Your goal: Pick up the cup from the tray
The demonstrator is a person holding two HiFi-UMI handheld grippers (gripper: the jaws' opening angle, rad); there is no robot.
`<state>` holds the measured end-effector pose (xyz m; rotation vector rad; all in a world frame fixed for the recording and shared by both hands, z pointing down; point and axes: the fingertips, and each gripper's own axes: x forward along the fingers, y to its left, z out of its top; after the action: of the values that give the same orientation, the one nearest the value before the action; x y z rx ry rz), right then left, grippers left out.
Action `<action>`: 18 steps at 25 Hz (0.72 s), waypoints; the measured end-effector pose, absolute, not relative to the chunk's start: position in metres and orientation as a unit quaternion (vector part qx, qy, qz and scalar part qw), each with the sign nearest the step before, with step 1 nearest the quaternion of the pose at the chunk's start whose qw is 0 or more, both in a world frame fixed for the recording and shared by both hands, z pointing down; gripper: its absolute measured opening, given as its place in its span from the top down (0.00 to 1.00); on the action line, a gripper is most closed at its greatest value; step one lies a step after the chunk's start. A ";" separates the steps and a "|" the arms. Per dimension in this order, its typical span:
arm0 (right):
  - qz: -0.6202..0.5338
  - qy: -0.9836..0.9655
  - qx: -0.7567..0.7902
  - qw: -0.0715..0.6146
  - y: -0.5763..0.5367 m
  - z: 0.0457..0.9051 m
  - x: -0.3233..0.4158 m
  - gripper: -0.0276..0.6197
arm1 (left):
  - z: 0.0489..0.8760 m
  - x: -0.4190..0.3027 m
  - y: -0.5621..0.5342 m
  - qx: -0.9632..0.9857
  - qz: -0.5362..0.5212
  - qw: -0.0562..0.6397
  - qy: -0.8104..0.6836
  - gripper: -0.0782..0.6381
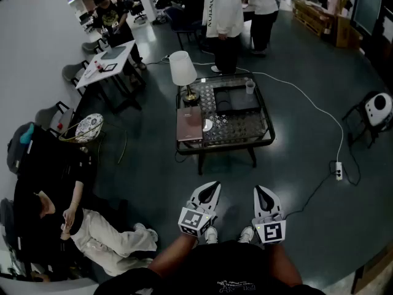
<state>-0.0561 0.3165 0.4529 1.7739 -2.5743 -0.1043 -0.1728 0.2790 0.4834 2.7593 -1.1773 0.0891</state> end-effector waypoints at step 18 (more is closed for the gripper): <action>-0.052 -0.838 0.542 -0.024 0.336 0.441 -0.046 0.94 | 0.473 -0.153 0.314 0.918 0.042 0.051 -0.390 0.88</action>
<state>-0.0460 0.3359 0.4406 1.7293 -2.6751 -0.1651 -0.1533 0.3143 0.4733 2.7958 -1.1878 0.1277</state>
